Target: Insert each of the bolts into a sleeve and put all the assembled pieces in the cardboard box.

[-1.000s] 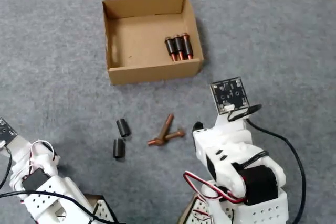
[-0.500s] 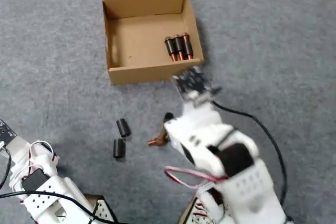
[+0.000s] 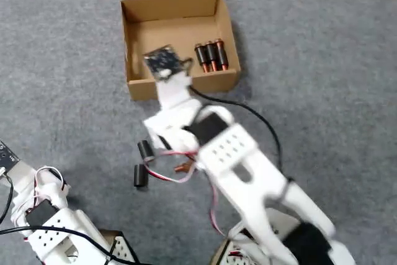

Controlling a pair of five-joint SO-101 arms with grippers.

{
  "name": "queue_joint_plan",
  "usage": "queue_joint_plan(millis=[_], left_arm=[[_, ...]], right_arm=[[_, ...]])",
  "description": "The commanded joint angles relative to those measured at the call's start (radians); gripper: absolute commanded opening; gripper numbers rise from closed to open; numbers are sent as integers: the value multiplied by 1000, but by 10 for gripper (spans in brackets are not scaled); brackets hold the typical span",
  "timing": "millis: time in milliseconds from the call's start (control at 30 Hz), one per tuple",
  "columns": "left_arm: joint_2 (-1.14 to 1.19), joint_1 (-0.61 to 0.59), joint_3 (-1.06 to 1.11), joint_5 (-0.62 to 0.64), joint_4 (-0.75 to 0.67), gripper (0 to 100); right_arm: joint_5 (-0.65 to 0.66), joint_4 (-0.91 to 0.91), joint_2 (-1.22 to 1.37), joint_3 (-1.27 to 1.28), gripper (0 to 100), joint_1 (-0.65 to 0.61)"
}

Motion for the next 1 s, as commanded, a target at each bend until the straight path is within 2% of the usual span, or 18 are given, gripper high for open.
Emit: queue_joint_plan(millis=[0, 133, 433, 600, 667, 867, 967], left_arm=[[-8, -11, 3, 0, -12, 19], [-8, -11, 3, 0, -11, 19], [-8, -11, 3, 0, -12, 19], [-8, -11, 3, -2, -12, 19], [-8, -11, 3, -3, -12, 19], [-8, -11, 3, -3, -12, 19], [-8, -11, 3, -3, -11, 19]], right_arm=[[-48, -21, 166, -166, 267, -24], [-87, -17, 325, -303, 267, -27], [-141, 49, 512, -410, 260, -142], [-133, 52, 519, -410, 98, -140], [-124, 52, 519, -410, 64, -140], [-112, 60, 521, -377, 143, -142], [-114, 63, 521, -341, 149, -143]])
